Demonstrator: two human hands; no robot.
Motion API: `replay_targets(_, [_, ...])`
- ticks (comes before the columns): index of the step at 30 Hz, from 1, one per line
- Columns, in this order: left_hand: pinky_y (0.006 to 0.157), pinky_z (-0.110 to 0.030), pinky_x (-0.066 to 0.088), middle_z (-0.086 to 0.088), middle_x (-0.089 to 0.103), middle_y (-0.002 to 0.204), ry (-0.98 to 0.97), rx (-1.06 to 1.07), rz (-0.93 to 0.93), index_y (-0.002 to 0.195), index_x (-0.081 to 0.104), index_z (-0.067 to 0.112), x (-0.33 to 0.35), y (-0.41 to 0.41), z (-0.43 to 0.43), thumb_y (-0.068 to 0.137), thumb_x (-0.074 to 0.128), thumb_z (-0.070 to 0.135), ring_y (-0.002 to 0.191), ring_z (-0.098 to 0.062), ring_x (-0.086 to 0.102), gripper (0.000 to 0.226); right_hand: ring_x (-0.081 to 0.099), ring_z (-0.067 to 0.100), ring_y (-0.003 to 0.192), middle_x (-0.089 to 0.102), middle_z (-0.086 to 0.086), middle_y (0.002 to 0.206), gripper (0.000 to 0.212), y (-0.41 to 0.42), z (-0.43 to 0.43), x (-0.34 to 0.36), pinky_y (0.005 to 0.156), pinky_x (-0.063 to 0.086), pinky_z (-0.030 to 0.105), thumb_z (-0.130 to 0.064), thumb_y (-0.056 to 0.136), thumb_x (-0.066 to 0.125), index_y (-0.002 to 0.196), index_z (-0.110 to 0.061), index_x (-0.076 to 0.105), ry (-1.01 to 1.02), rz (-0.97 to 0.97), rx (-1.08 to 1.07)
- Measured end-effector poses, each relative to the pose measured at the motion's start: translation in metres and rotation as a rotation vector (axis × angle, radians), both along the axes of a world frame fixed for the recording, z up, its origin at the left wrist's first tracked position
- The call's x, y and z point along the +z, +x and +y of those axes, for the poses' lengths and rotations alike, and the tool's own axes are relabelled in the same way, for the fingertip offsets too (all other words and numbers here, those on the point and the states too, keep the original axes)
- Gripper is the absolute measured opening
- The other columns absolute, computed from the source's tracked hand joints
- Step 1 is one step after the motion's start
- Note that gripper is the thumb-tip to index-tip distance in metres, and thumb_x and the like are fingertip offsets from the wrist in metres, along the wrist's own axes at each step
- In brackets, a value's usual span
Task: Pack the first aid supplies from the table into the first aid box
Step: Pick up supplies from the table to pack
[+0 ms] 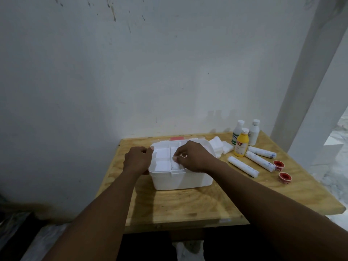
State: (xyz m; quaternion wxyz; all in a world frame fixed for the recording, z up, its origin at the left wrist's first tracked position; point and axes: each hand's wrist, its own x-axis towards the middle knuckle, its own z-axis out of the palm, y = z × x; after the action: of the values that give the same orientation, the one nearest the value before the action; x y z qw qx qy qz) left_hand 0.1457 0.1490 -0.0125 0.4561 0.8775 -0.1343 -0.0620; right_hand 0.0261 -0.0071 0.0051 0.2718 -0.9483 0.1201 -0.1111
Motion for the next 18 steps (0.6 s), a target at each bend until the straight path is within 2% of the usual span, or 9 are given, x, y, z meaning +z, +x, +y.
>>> replay_targets(6, [0.062, -0.047, 0.064, -0.003, 0.064, 0.079, -0.001, 0.003, -0.010, 0.081, 0.068, 0.015, 0.000, 0.000, 0.000, 0.098, 0.058, 0.041, 0.072, -0.026, 0.065, 0.032, 0.063, 0.016, 0.106, 0.072, 0.001, 0.116, 0.029, -0.003, 0.001, 0.000, 0.084, 0.042, 0.025, -0.030, 0.095, 0.056, 0.113, -0.016, 0.074, 0.010, 0.008, 0.021])
replay_targets(9, [0.060, -0.047, 0.064, -0.004, 0.064, 0.077, 0.000, 0.002, -0.020, 0.077, 0.067, 0.014, 0.000, -0.002, -0.001, 0.098, 0.058, 0.041, 0.070, -0.026, 0.065, 0.035, 0.062, 0.015, 0.102, 0.070, 0.000, 0.109, 0.031, -0.005, 0.001, 0.000, 0.085, 0.044, 0.027, -0.034, 0.095, 0.055, 0.115, -0.018, 0.071, 0.033, -0.028, -0.004])
replay_targets(11, [0.060, -0.047, 0.064, -0.004, 0.064, 0.076, 0.011, -0.002, -0.029, 0.075, 0.066, 0.013, 0.000, -0.001, -0.001, 0.098, 0.057, 0.042, 0.068, -0.026, 0.065, 0.038, 0.057, 0.012, 0.095, 0.063, -0.004, 0.100, 0.032, -0.007, -0.001, 0.002, 0.086, 0.043, 0.028, -0.039, 0.095, 0.055, 0.117, -0.019, 0.068, 0.050, -0.081, -0.043])
replay_targets(13, [0.062, -0.048, 0.064, -0.001, 0.063, 0.076, 0.027, -0.011, -0.044, 0.079, 0.065, 0.014, -0.001, 0.001, -0.001, 0.098, 0.057, 0.044, 0.066, -0.025, 0.065, 0.036, 0.053, 0.010, 0.091, 0.059, -0.007, 0.097, 0.032, -0.009, -0.005, 0.004, 0.083, 0.040, 0.028, -0.041, 0.094, 0.055, 0.116, -0.020, 0.066, 0.058, -0.115, -0.079])
replay_targets(15, [0.065, -0.047, 0.064, 0.000, 0.065, 0.081, 0.051, -0.009, -0.067, 0.087, 0.065, 0.019, -0.001, 0.001, 0.000, 0.097, 0.057, 0.046, 0.066, -0.024, 0.065, 0.030, 0.056, 0.011, 0.091, 0.065, -0.004, 0.097, 0.028, -0.010, -0.014, 0.005, 0.081, 0.043, 0.028, -0.038, 0.093, 0.057, 0.110, -0.019, 0.068, 0.053, -0.127, -0.098])
replay_targets(18, [0.075, -0.036, 0.058, -0.006, 0.073, 0.102, 0.123, -0.014, -0.158, 0.101, 0.071, 0.017, 0.001, 0.008, 0.006, 0.096, 0.056, 0.048, 0.083, -0.026, 0.068, 0.035, 0.059, 0.011, 0.085, 0.071, -0.001, 0.095, 0.021, -0.013, -0.025, 0.008, 0.072, 0.042, 0.025, -0.032, 0.092, 0.059, 0.100, -0.018, 0.071, 0.023, -0.196, -0.153])
